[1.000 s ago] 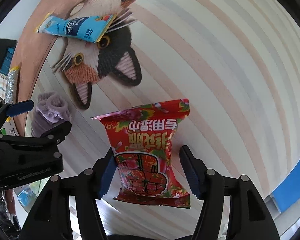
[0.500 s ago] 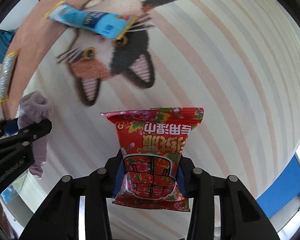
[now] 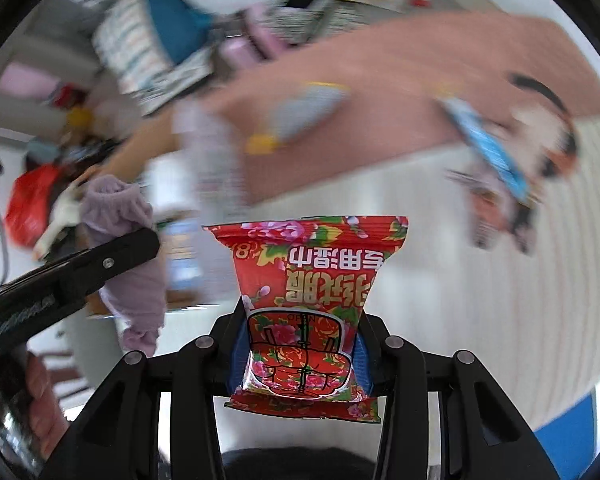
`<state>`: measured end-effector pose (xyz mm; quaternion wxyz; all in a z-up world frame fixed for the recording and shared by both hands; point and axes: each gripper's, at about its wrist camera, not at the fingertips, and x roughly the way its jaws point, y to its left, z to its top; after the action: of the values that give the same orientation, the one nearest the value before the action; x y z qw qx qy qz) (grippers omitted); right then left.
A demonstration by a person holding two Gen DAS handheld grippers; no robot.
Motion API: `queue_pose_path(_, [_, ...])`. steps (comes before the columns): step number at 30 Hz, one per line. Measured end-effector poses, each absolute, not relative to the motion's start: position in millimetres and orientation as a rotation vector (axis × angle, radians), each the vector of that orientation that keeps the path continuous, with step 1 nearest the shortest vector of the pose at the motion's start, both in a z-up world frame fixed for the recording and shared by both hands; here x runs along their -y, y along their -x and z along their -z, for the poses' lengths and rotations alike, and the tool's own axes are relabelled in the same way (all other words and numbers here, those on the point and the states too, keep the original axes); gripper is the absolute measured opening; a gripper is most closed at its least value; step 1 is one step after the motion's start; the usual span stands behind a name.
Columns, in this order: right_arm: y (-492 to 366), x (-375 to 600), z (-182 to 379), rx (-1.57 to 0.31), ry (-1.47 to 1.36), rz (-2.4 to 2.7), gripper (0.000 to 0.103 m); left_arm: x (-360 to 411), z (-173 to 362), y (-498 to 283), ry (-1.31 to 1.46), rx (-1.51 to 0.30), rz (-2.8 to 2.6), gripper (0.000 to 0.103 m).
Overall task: Organize soft objects
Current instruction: 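Carry both items into the cardboard box and open both tools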
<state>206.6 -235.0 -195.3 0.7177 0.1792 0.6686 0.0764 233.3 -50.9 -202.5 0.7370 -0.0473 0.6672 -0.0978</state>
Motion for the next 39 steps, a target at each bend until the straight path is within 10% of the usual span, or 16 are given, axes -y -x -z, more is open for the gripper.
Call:
queue_pose_path(12, [-262.6,-4.4,247.5,-1.605,-0.262,-0.352,0.044,-166.2,281.1,-265.5,0.350,-1.633,-0.045,0.032])
queue_pose_path(34, [-267.4,-21.6,359.8,-1.753,-0.101,-0.252,0.046,-162.8,378.2,-260.4,0.407,-1.873,0.056,0.036])
queue_pose_path(39, [-269.4,-42.3,336.6,-1.708,-0.013,-0.260,0.091,-167.7,357.2,-265.0,0.358,-1.827,0.021,0.056])
